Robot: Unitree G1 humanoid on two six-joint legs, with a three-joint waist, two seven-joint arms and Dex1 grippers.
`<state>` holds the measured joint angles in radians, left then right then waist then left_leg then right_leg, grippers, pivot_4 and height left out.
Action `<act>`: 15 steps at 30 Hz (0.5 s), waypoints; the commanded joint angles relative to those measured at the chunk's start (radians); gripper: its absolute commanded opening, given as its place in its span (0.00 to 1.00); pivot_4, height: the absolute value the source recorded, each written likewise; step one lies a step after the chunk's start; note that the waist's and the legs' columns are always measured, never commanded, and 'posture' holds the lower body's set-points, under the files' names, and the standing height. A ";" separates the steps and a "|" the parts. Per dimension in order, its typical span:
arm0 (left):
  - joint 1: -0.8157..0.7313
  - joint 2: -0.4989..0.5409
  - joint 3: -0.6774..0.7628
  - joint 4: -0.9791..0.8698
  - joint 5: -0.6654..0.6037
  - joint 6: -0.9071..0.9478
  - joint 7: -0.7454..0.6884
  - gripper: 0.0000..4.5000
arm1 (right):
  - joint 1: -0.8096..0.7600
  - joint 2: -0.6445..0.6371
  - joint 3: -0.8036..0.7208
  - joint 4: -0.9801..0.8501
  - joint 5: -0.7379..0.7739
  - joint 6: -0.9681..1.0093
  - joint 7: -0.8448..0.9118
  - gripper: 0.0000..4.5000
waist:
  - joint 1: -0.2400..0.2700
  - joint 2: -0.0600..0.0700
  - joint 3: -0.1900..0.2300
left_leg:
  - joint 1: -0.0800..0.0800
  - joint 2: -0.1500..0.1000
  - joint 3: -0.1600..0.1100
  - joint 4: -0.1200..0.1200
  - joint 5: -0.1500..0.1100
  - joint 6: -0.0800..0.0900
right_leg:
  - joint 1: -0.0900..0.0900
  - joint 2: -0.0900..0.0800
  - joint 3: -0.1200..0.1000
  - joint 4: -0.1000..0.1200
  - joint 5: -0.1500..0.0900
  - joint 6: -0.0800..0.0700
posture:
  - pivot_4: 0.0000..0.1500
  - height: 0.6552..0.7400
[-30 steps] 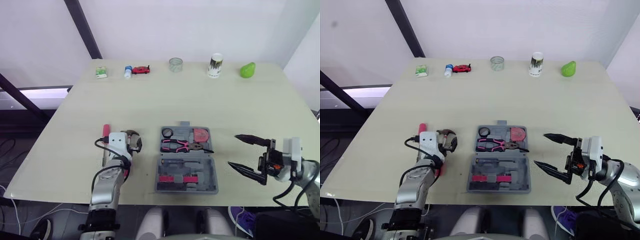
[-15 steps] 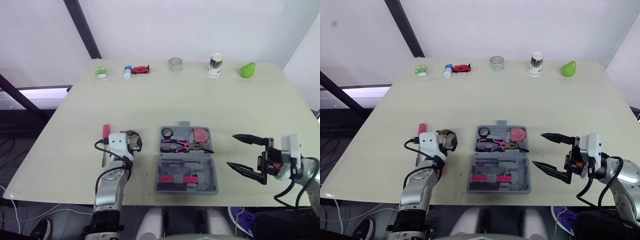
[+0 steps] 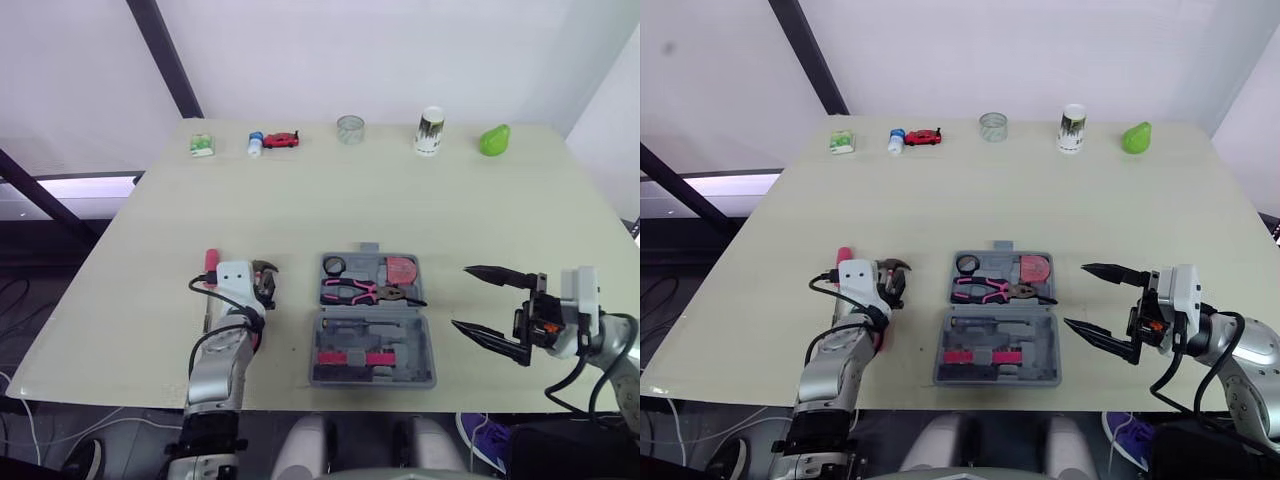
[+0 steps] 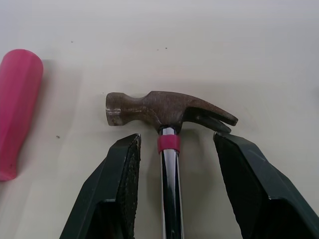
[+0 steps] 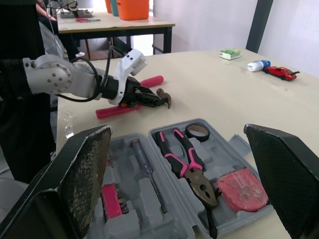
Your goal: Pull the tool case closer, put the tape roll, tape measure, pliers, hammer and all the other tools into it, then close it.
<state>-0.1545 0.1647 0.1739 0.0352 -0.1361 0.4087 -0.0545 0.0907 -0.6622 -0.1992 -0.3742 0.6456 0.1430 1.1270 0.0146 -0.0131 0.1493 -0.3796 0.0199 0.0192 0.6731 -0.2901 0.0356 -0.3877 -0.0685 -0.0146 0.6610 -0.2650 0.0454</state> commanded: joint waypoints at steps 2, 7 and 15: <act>-0.008 0.016 0.013 0.007 -0.004 0.034 -0.001 0.56 | 0.000 0.002 -0.012 -0.024 0.001 -0.022 -0.001 1.00 | 0.000 0.000 0.000 | 0.000 0.000 0.000 0.000 0.000 0.000 | 0.000 0.000 0.000 0.000 0.000 0.000 | 1.00 1.00; -0.009 0.029 0.020 0.011 -0.006 0.070 -0.009 0.56 | 0.009 0.005 -0.018 -0.023 -0.003 -0.031 -0.003 1.00 | 0.000 0.000 0.000 | 0.000 0.000 0.000 0.000 0.000 0.000 | 0.000 0.000 0.000 0.000 0.000 0.000 | 1.00 1.00; -0.038 0.043 0.063 0.047 -0.021 0.125 0.019 0.56 | 0.016 0.008 -0.022 -0.018 -0.010 -0.044 -0.007 1.00 | -0.002 0.000 0.000 | 0.001 0.001 0.000 0.000 0.000 0.000 | 0.000 0.001 0.001 0.001 0.000 0.000 | 1.00 1.00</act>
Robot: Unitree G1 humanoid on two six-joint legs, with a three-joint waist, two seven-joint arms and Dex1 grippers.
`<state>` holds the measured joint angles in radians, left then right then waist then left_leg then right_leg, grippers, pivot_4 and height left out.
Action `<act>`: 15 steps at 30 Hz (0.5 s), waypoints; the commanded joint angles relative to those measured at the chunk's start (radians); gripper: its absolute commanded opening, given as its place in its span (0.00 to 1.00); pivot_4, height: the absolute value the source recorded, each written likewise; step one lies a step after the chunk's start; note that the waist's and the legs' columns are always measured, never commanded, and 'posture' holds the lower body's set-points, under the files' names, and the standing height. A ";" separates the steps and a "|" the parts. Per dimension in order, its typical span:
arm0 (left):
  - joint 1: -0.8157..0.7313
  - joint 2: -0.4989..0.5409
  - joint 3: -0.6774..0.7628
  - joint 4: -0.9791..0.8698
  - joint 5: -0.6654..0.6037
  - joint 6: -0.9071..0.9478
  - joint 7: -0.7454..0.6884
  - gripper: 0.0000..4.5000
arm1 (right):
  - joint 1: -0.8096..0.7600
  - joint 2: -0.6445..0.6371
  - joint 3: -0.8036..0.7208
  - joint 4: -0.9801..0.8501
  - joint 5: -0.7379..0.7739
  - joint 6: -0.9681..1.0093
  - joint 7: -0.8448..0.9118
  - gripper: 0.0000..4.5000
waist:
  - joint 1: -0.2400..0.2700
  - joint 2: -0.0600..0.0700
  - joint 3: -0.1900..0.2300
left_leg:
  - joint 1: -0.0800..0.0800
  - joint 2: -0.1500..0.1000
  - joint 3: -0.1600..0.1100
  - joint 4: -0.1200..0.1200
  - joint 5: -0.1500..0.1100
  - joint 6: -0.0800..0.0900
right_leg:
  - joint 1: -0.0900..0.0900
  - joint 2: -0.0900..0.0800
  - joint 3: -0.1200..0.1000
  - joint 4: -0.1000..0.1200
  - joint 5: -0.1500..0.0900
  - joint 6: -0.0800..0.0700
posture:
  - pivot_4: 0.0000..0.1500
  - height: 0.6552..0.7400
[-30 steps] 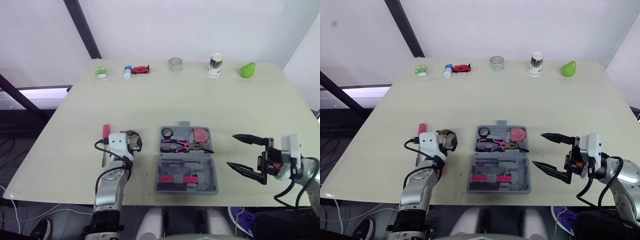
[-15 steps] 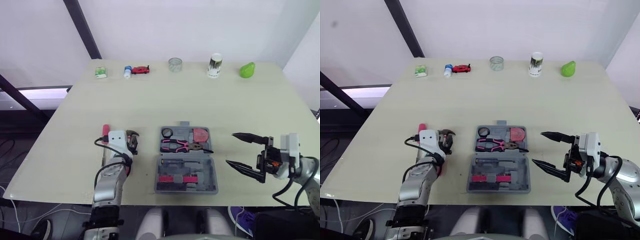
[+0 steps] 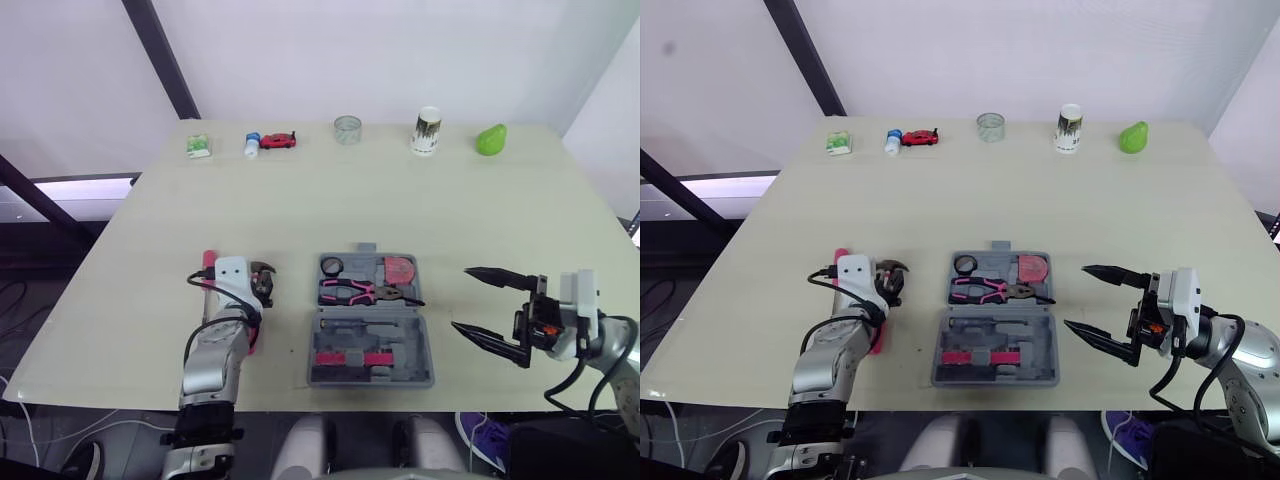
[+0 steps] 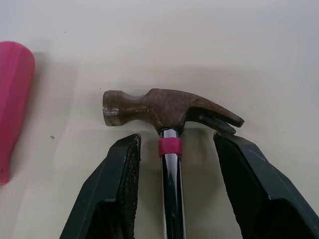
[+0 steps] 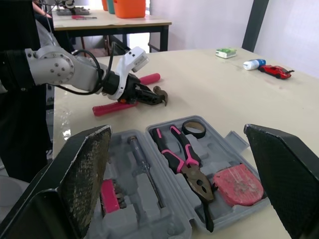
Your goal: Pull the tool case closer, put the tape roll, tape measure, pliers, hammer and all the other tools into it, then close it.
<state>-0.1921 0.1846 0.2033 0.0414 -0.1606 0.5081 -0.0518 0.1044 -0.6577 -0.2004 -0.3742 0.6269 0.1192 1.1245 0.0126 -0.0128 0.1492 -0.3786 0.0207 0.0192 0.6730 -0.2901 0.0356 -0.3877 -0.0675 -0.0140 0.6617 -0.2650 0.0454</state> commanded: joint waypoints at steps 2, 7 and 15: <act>-0.012 0.032 0.028 0.059 0.001 0.021 0.001 0.56 | 0.003 0.005 -0.022 -0.015 0.006 -0.024 -0.004 1.00 | 0.000 0.000 0.000 | 0.000 0.000 0.000 0.000 0.000 0.000 | 0.000 0.001 0.000 0.000 0.000 0.000 | 1.00 1.00; -0.036 0.045 0.030 0.098 -0.006 0.011 -0.007 0.56 | 0.003 0.006 -0.019 -0.012 0.002 -0.033 -0.007 1.00 | 0.000 0.000 0.000 | 0.001 0.001 0.000 0.000 0.001 -0.001 | 0.000 0.002 0.001 0.000 0.000 0.000 | 1.00 1.00; -0.036 0.060 0.020 0.121 -0.011 0.008 -0.028 0.10 | 0.018 0.014 -0.021 -0.019 -0.003 -0.043 -0.010 1.00 | 0.001 0.007 -0.004 | 0.001 0.001 0.000 0.000 0.001 -0.001 | 0.000 0.001 0.001 0.000 0.000 0.000 | 1.00 1.00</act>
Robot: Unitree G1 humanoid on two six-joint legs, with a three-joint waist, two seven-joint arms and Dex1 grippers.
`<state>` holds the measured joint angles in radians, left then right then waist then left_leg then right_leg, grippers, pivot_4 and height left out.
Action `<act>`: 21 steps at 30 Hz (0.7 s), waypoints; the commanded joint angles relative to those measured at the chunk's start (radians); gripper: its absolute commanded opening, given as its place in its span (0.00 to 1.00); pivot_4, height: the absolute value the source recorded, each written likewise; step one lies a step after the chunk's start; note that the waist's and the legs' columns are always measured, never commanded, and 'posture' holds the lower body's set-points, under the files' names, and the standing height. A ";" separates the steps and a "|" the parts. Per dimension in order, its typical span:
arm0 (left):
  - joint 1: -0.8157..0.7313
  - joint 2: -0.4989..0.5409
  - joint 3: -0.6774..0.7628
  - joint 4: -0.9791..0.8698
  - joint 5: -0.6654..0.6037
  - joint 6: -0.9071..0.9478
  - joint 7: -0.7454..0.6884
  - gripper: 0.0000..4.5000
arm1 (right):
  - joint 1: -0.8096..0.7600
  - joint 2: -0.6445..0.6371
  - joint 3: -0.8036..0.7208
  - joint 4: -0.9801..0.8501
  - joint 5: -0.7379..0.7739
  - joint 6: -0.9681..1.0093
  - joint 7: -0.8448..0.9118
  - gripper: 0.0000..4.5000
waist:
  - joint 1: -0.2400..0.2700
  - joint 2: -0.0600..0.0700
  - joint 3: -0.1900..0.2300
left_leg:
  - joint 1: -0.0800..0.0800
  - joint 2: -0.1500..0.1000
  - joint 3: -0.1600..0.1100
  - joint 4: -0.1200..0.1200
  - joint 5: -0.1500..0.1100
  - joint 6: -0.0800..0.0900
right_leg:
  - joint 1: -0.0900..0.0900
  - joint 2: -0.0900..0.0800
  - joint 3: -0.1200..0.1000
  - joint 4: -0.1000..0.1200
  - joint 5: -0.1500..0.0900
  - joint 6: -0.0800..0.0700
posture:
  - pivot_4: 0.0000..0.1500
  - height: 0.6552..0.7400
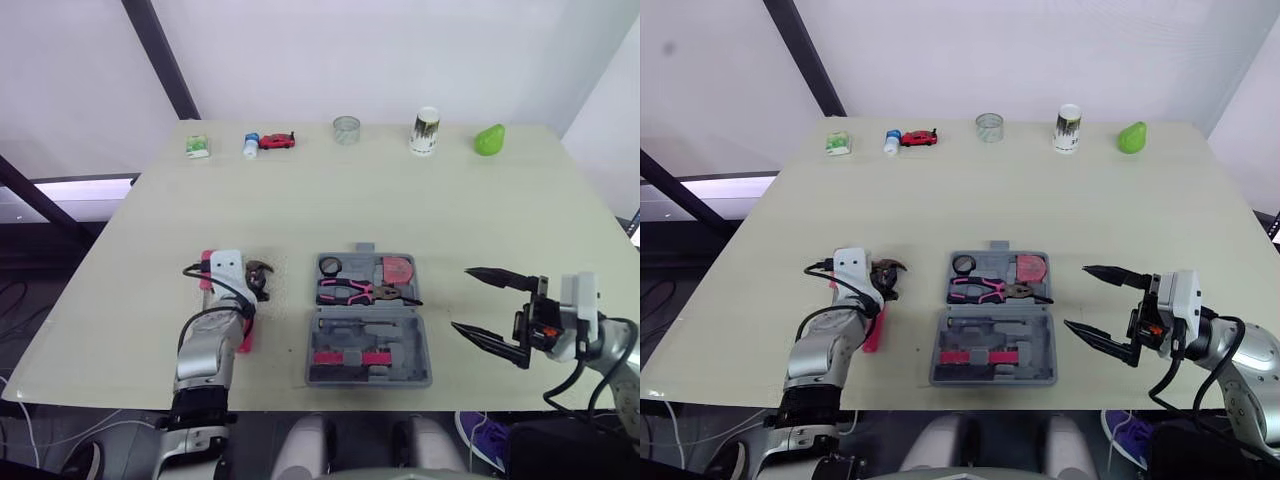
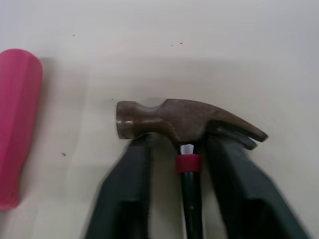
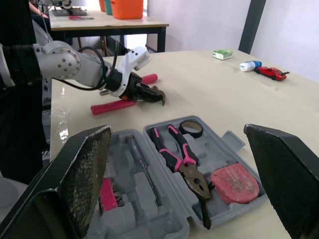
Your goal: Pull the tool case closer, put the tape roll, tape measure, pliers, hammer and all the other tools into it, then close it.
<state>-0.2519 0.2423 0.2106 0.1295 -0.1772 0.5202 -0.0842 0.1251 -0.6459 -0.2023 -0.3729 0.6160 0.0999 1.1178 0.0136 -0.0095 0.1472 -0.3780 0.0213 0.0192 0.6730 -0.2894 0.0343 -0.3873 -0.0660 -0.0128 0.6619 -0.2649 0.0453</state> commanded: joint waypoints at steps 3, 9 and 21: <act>0.027 -0.002 0.008 0.027 0.006 -0.001 0.003 0.03 | -0.004 0.002 -0.019 -0.017 0.008 -0.025 0.001 1.00 | 0.001 0.006 -0.004 | 0.000 0.000 0.000 0.000 0.000 0.000 | 0.000 0.000 0.000 0.000 0.000 0.000 | 1.00 1.00; 0.034 0.004 0.015 0.004 0.001 0.010 -0.003 0.03 | -0.008 -0.002 -0.019 -0.006 0.008 -0.031 0.012 1.00 | 0.000 0.008 -0.005 | 0.000 0.000 0.000 0.000 0.000 0.000 | 0.000 0.000 0.000 0.000 0.000 0.000 | 1.00 1.00; 0.027 0.144 -0.067 -0.134 0.006 0.026 -0.176 0.03 | -0.028 0.003 0.002 0.017 0.003 -0.045 0.025 1.00 | -0.003 -0.003 0.002 | -0.001 0.001 0.000 0.000 0.000 0.000 | -0.001 0.002 0.000 0.000 0.000 0.000 | 1.00 1.00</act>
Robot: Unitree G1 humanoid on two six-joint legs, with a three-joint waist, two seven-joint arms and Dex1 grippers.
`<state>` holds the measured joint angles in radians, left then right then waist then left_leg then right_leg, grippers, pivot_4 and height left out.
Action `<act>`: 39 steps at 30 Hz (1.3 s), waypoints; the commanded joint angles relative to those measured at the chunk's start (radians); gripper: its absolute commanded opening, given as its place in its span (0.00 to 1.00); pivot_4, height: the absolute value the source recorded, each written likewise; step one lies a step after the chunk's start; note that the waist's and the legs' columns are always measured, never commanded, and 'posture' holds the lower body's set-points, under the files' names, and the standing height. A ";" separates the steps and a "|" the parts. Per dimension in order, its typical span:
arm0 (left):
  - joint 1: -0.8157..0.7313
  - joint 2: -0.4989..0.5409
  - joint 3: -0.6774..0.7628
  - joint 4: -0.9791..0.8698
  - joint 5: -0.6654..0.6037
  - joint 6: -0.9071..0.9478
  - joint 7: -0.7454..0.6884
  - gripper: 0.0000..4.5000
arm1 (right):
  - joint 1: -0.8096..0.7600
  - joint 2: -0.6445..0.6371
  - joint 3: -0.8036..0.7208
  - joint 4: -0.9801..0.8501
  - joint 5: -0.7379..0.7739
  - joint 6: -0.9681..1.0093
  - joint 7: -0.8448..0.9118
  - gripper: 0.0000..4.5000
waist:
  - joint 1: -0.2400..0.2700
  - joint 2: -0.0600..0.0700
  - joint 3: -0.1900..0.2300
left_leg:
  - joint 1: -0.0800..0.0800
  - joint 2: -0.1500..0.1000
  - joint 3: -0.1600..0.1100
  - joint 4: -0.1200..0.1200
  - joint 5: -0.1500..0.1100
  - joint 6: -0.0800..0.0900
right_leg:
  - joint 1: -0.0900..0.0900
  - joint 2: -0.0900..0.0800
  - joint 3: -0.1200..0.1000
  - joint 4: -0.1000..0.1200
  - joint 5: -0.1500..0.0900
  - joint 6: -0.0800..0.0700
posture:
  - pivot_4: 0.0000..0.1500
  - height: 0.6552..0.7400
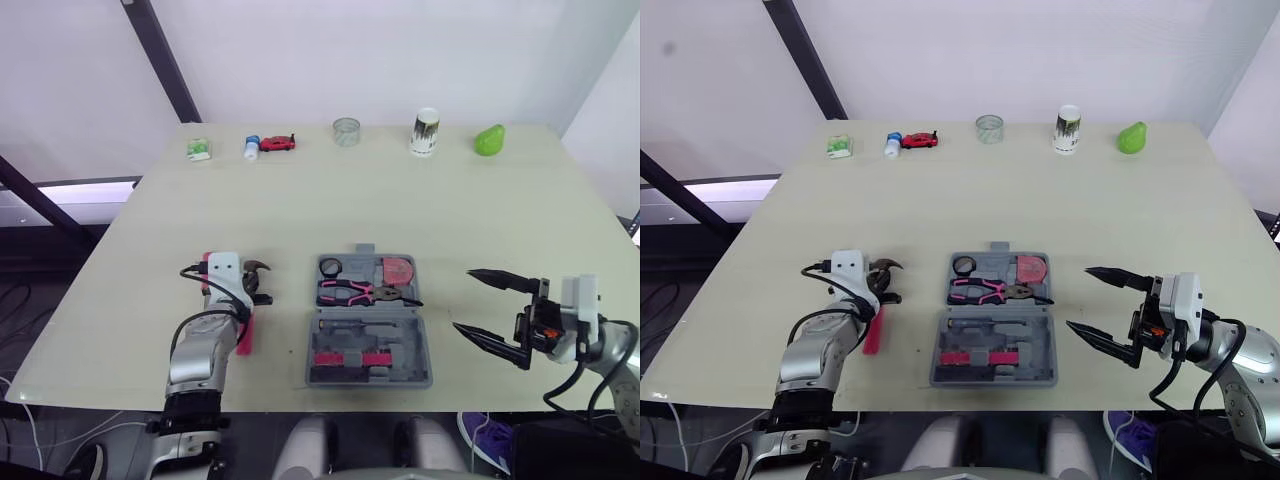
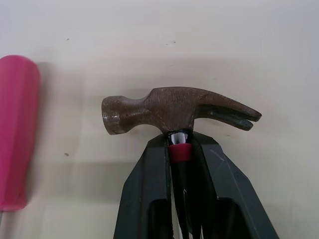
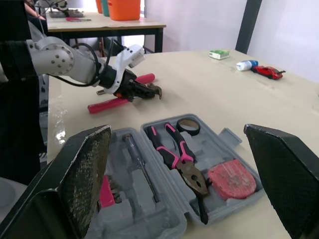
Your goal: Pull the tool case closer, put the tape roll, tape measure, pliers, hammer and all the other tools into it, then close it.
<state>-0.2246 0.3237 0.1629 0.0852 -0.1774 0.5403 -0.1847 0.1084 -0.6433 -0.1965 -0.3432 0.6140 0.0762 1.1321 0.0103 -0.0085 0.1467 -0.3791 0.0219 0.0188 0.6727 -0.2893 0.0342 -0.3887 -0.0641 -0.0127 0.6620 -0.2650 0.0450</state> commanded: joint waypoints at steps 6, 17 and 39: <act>-0.006 0.251 -0.082 -0.180 -0.027 0.079 -0.295 0.03 | -0.027 0.008 0.012 0.006 -0.002 -0.031 0.018 1.00 | 0.003 -0.007 0.005 | -0.004 0.000 0.000 0.000 0.000 -0.001 | -0.002 -0.003 0.000 -0.002 0.000 0.000 | 1.00 1.00; -0.174 0.391 -0.233 -0.303 -0.174 0.198 -0.688 0.03 | -0.063 0.025 0.032 0.041 -0.018 -0.045 0.029 1.00 | 0.007 -0.010 0.008 | -0.008 -0.001 -0.001 0.001 0.000 -0.001 | -0.005 -0.005 -0.001 -0.002 0.000 0.000 | 1.00 1.00; -0.601 0.199 -0.874 -0.262 -0.072 0.351 -0.966 0.03 | 0.058 0.051 0.004 -0.034 -0.044 -0.100 -0.048 1.00 | 0.000 -0.010 0.009 | -0.008 -0.004 0.001 0.004 0.000 0.000 | -0.006 0.003 0.002 0.000 0.000 0.001 | 1.00 1.00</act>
<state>-0.7860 0.5207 -0.6792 -0.1690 -0.2763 0.9063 -1.1236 0.1548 -0.5985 -0.1670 -0.3447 0.5698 -0.0018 1.0979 0.0106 -0.0184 0.1556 -0.3870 0.0184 0.0206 0.6770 -0.2891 0.0343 -0.3954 -0.0606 -0.0095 0.6618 -0.2650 0.0461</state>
